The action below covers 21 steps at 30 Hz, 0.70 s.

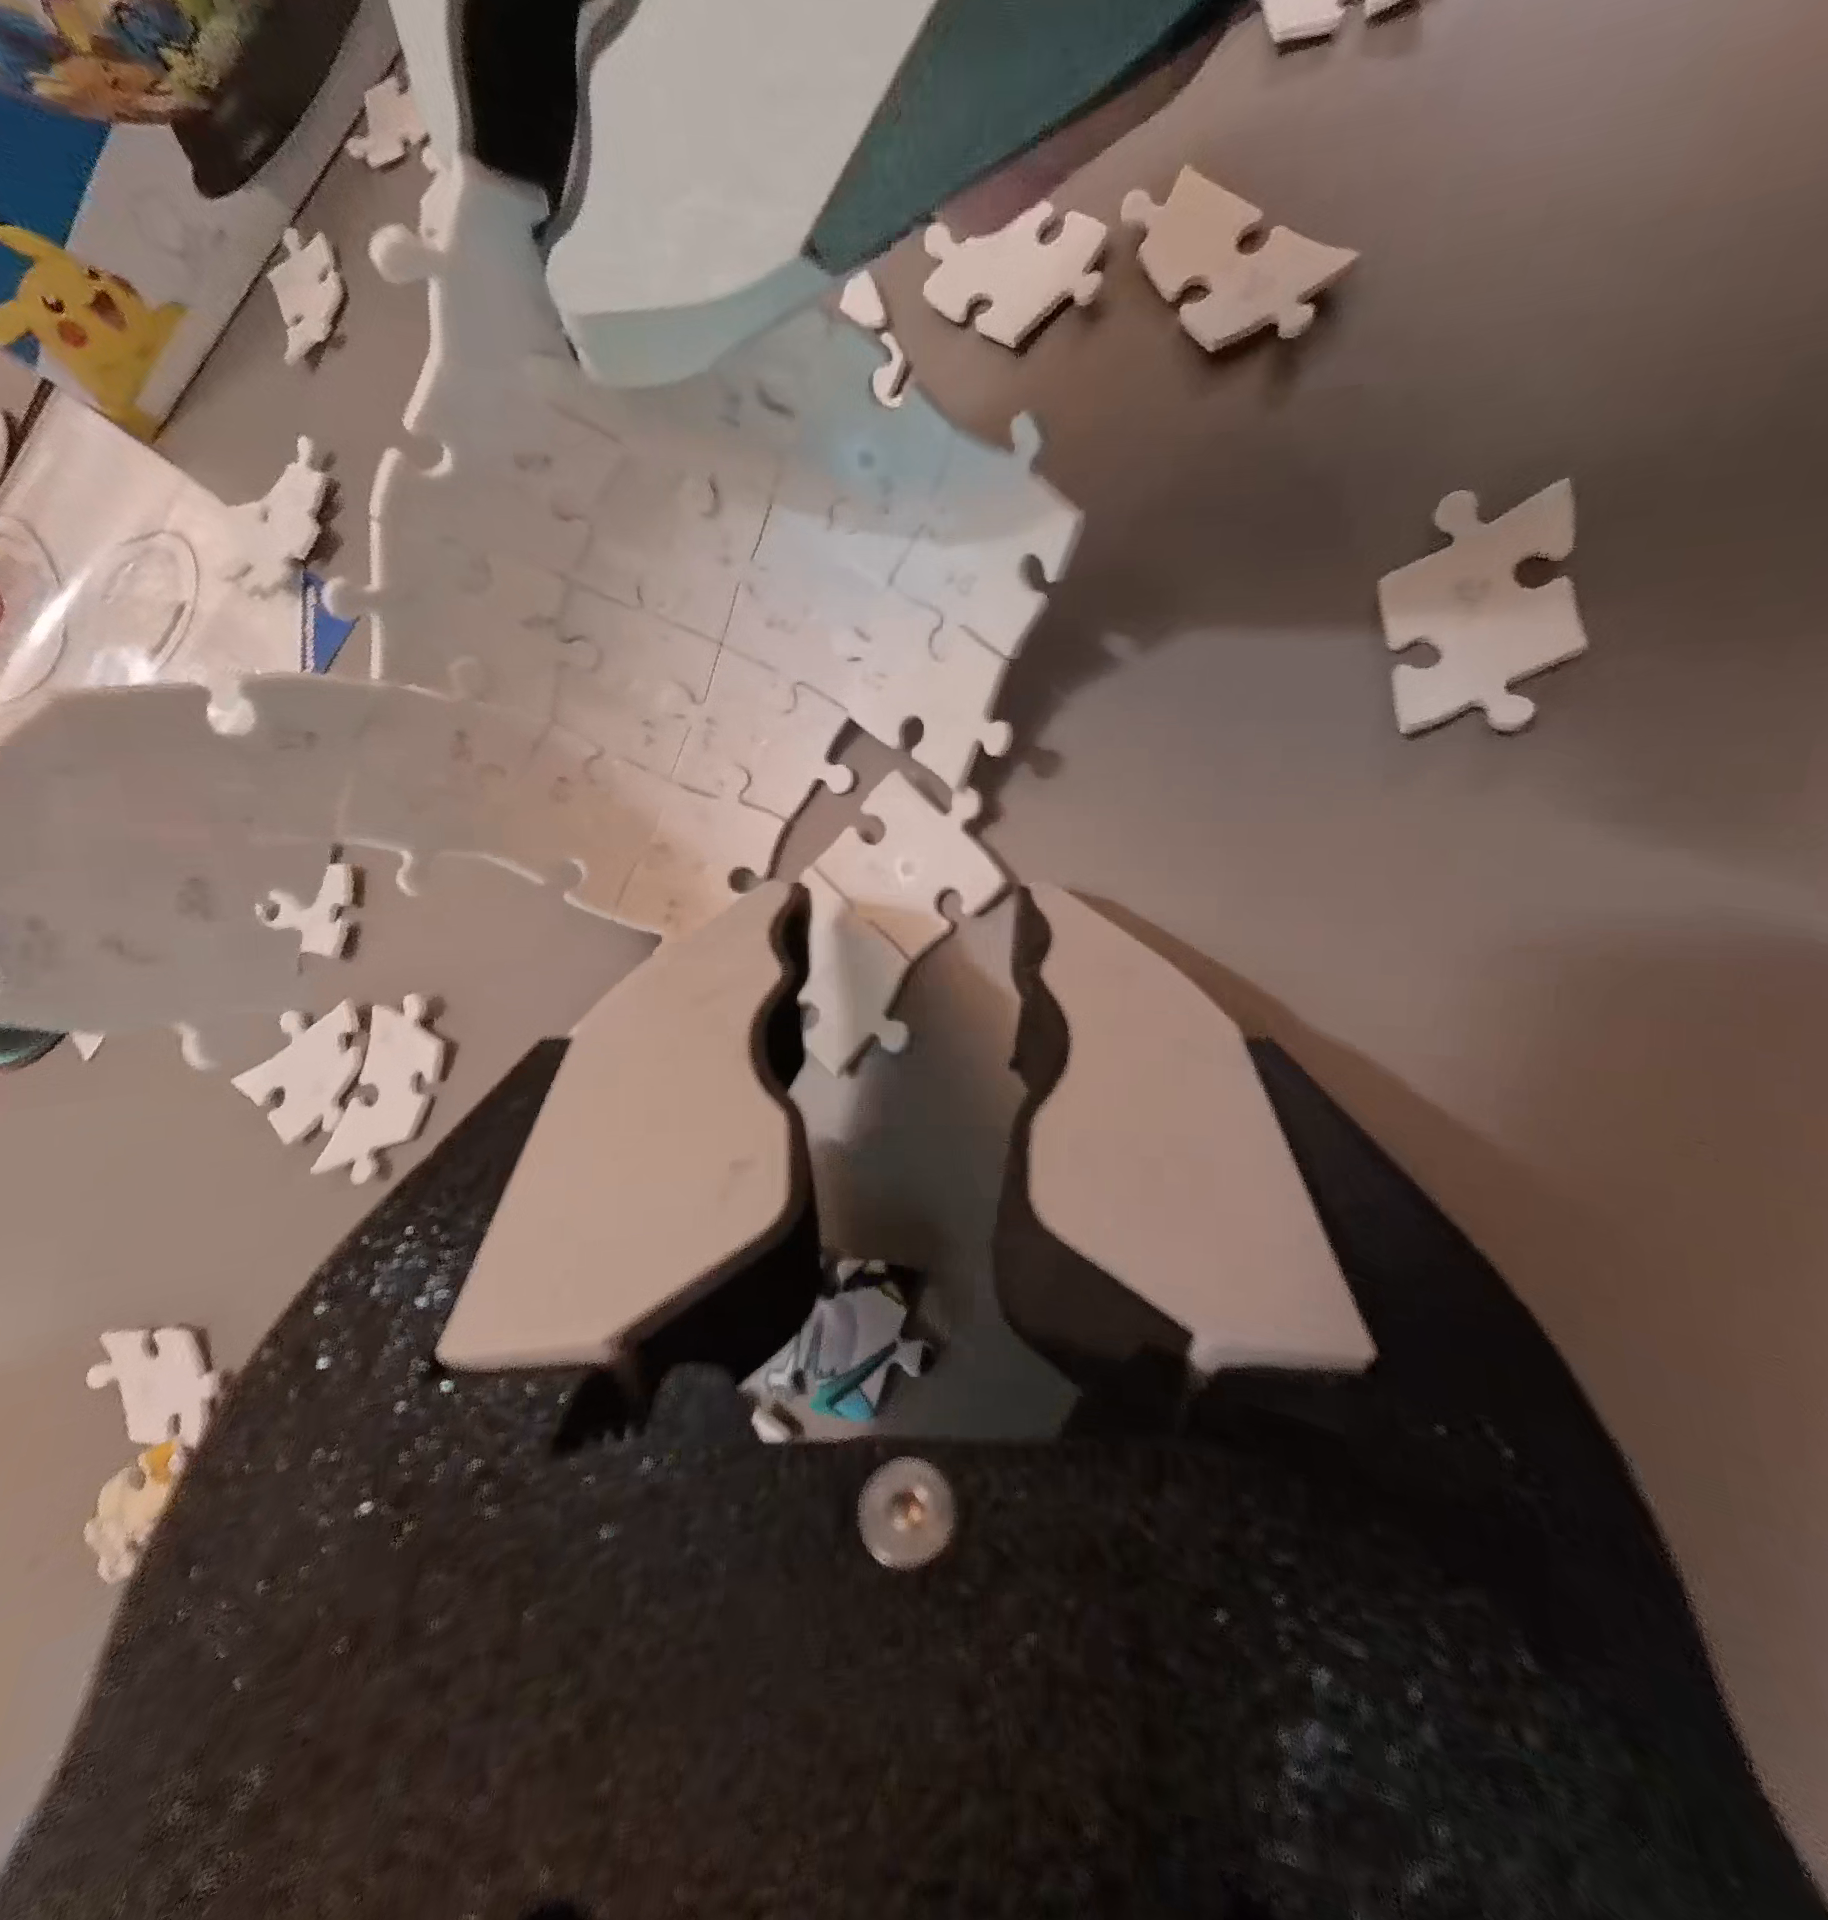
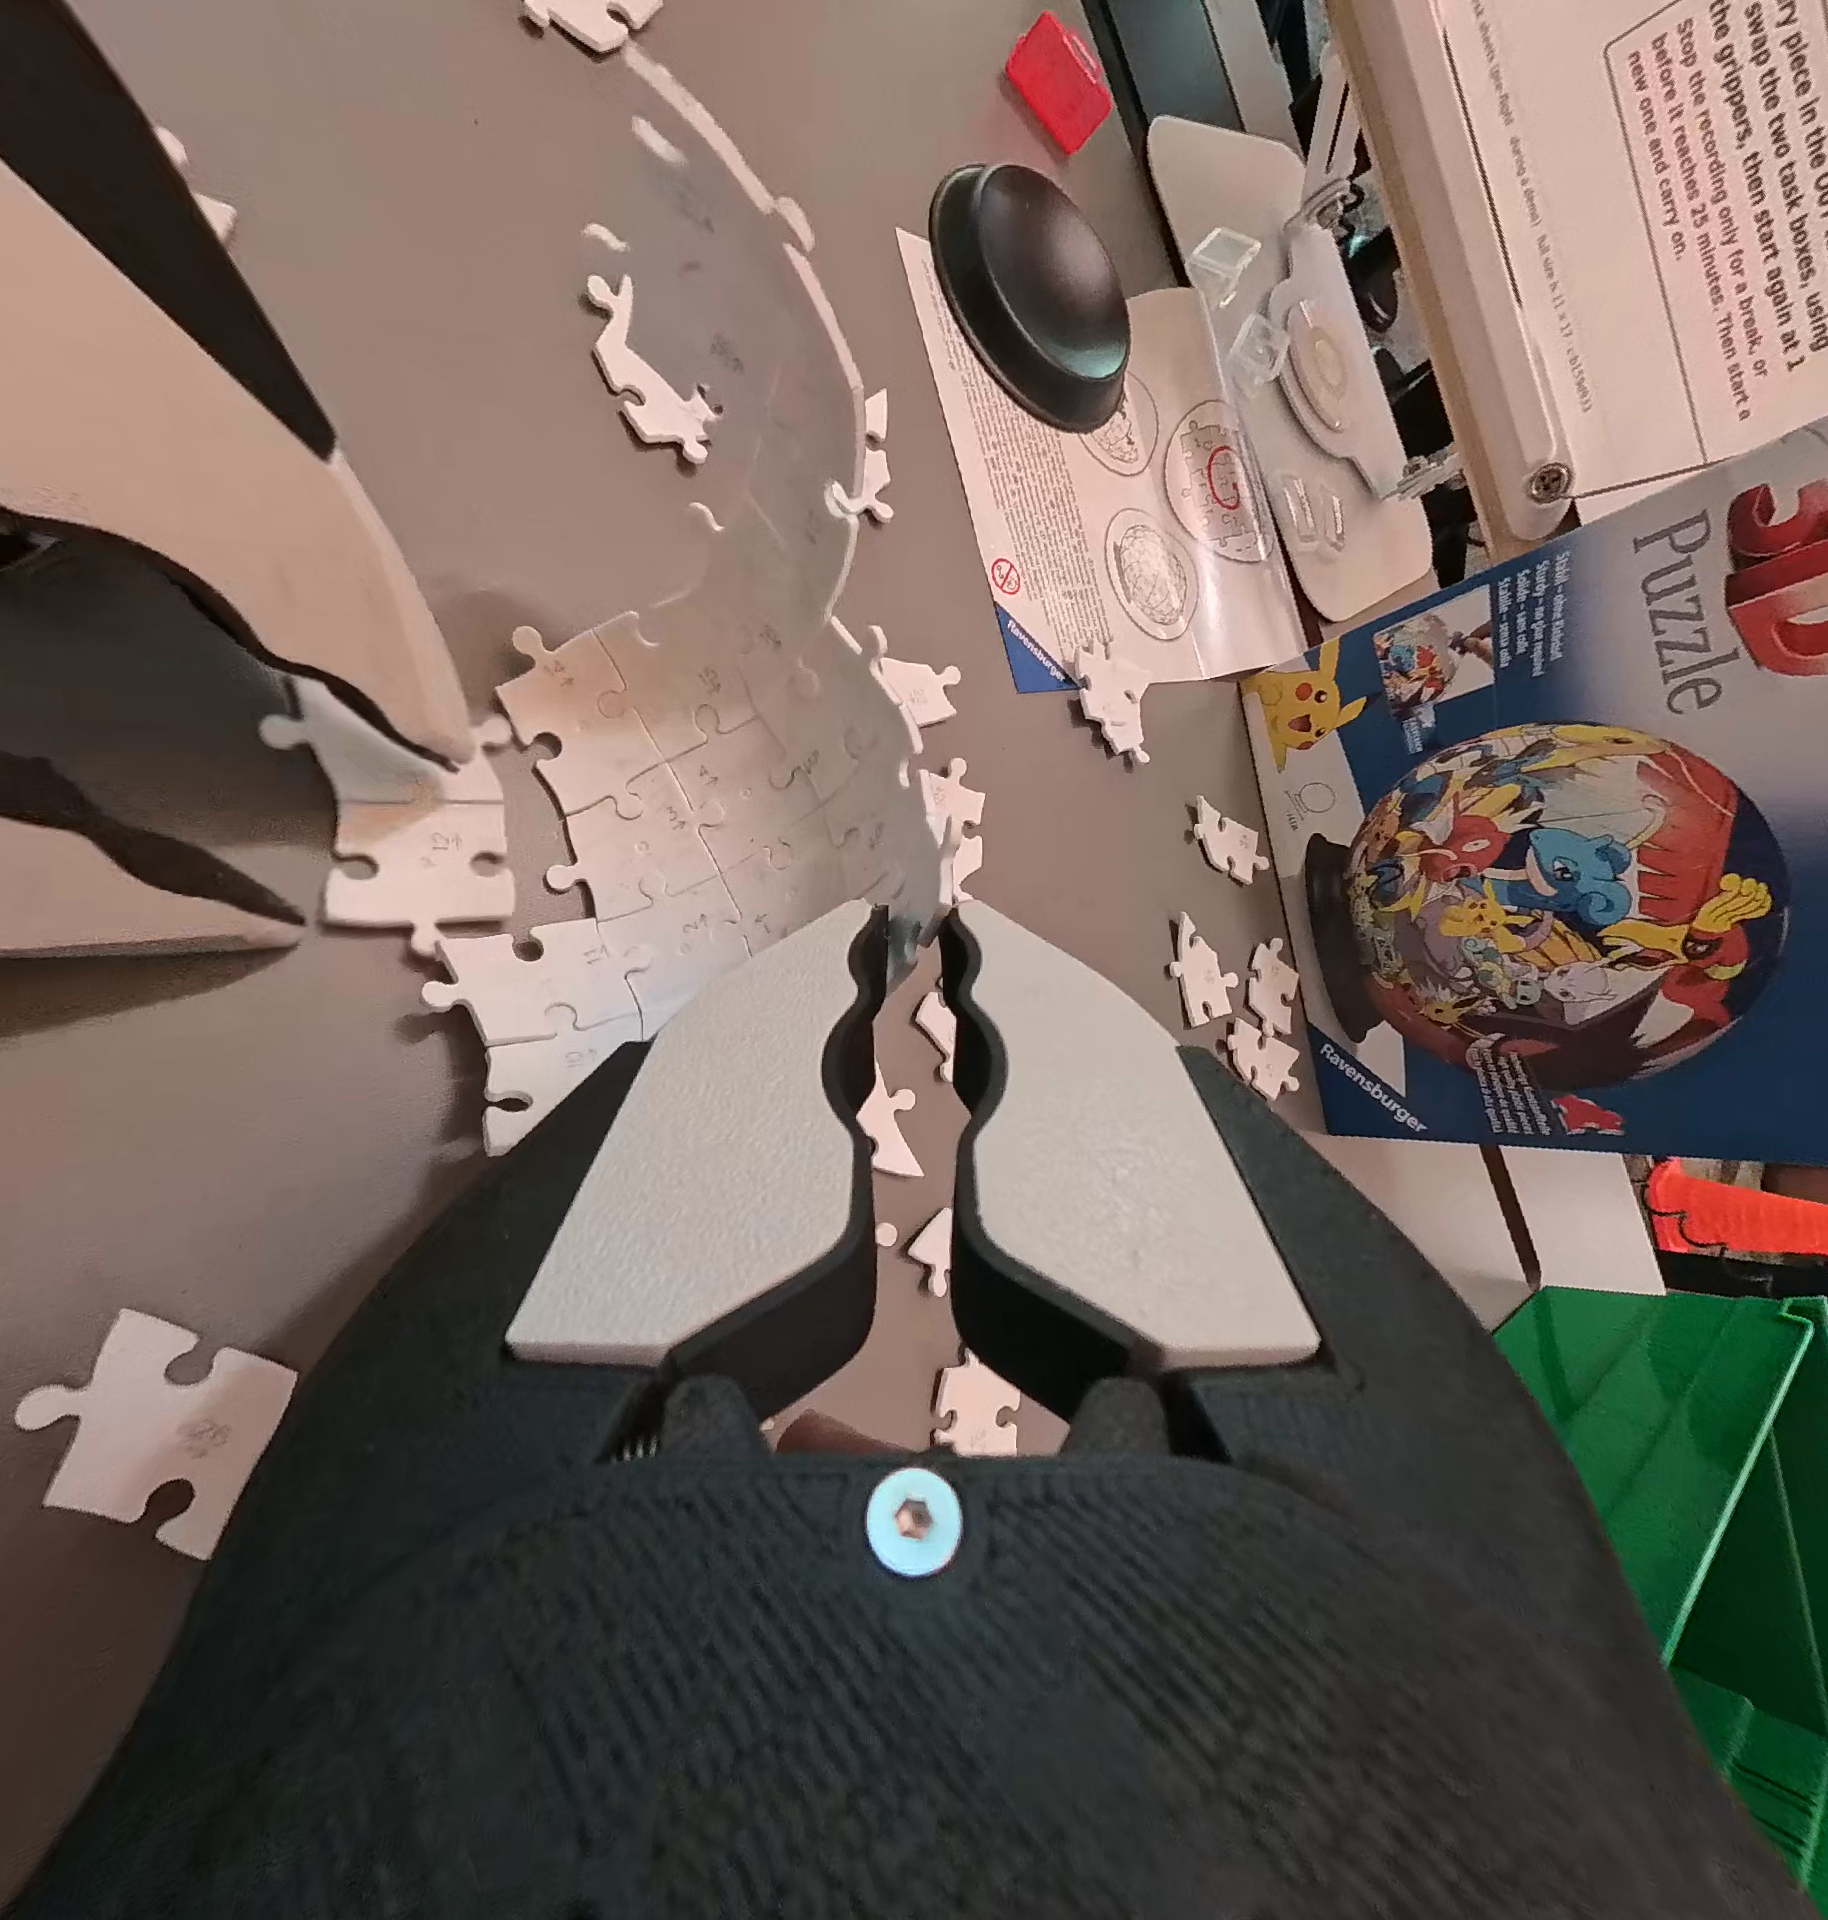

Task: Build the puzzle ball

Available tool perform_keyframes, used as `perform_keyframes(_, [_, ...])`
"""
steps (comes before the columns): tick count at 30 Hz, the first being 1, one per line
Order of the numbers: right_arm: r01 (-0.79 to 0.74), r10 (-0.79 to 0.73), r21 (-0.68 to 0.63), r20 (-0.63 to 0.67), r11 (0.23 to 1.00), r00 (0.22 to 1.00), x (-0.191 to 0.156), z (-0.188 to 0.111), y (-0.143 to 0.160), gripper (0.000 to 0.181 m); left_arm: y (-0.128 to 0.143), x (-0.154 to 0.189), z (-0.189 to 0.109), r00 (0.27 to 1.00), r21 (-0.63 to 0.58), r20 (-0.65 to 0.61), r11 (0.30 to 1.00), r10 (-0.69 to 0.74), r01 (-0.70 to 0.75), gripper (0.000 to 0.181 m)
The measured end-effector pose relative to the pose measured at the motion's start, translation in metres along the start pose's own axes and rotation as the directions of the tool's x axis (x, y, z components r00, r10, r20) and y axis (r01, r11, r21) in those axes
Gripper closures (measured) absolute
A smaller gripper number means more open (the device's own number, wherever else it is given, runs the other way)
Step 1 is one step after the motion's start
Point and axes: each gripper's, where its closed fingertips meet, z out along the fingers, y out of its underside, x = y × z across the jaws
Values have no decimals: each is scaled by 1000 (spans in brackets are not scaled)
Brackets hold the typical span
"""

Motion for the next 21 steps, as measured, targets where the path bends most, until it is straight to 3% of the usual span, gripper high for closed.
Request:
perform_keyframes(4, [-17, 17, 2, 9, 1000, 1000, 1, 1, 2, 171, -7, 2, 0, 998, -8, -28, 999, -50, 50, 137])
perform_keyframes(7, [-28, 28, 6, 14, 1000, 1000, 1, 1, 3, 171, 0, 0, 1, 999, -69, 23, 996, -47, 48, 142])
perform_keyframes(11, [-38, 37, 15, 19, 999, 999, 1, 1, 3, 172, 1, -3, 4, 990, -54, 48, 989, -134, 137, 153])
perform_keyframes(15, [-44, 44, 16, 24, 999, 999, 1, 2, 4, 171, 2, -7, 5, 978, -36, 60, 979, -199, 202, 153])
perform_keyframes(18, [-51, 51, 18, 29, 999, 998, 1, 2, 5, 171, 3, -9, 4, 988, -51, 104, 991, -118, 124, 154])
perform_keyframes(21, [-49, 48, 18, 29, 999, 998, 1, 2, 5, 171, 5, -16, 2, 974, -90, 215, 995, 68, -49, 161])
